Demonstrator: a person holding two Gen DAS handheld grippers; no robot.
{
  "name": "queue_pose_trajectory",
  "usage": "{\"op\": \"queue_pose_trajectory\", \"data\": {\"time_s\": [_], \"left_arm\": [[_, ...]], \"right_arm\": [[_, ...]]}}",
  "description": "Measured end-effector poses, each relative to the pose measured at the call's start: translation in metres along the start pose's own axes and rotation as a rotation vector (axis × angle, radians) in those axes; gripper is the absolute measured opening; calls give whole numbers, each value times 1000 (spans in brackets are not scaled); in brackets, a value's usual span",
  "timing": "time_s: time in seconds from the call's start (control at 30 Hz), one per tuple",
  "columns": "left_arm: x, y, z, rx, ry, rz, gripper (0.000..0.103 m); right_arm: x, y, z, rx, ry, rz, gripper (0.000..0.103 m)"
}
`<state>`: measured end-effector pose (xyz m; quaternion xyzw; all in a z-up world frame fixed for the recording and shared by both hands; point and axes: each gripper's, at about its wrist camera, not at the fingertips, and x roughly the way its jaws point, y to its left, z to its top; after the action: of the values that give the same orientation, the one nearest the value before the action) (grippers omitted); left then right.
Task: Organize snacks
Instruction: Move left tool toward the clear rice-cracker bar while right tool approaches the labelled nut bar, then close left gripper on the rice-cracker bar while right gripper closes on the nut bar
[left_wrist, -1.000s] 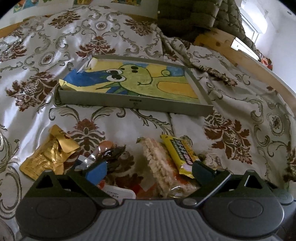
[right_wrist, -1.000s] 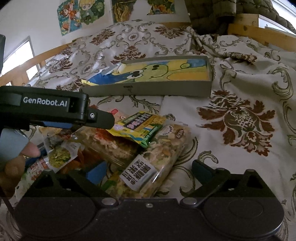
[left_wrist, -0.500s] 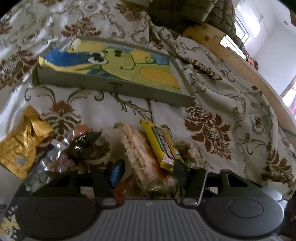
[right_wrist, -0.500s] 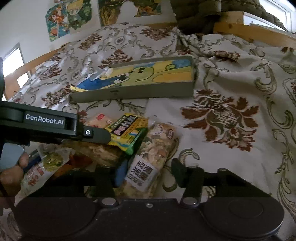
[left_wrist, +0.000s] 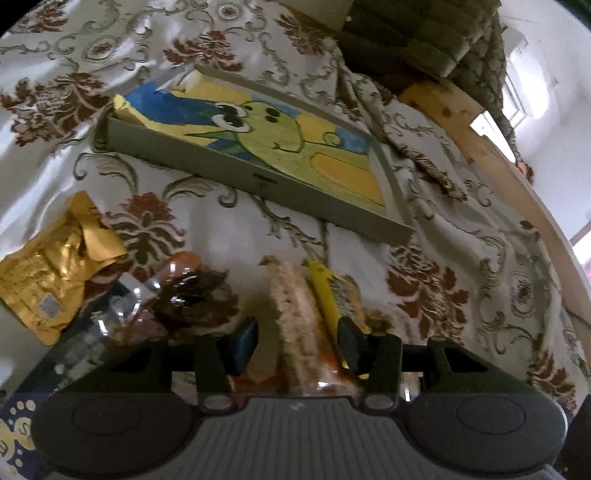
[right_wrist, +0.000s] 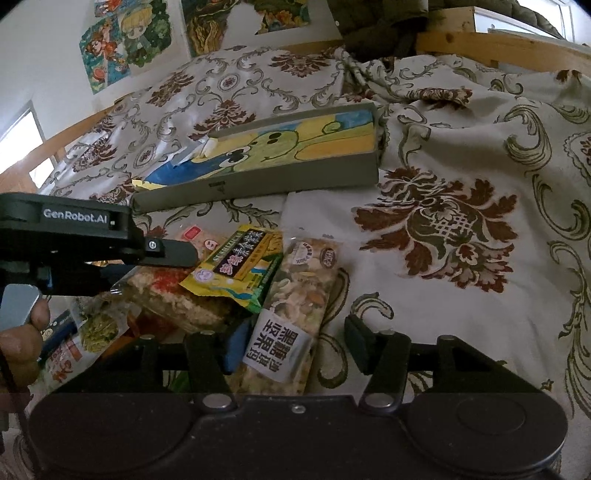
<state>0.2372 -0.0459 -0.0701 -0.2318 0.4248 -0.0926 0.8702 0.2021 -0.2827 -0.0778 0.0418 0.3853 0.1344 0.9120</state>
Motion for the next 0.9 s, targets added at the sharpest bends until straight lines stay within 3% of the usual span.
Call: {"op": "queue_pose_trajectory", "data": {"time_s": [0.13,0.27,0.37,0.6,0.9], "left_arm": [[2,5,0,-24,-1,-2,50],[6,2,1,-15,2,-15,36],[7,-3,1,6,4,-19,31],[3,-14,1,43,0,-11,28],[1,-51,3,173,-23,-34,25]], "right_arm": [[0,-1,1,5,-7,7,57],[0,-1,1,9,-11,8,57],[-1,0,2,0,-18,14,44],[-3,3,2,-9,-26,4,42],[-8,-3,2,7,-54,-77,40]]}}
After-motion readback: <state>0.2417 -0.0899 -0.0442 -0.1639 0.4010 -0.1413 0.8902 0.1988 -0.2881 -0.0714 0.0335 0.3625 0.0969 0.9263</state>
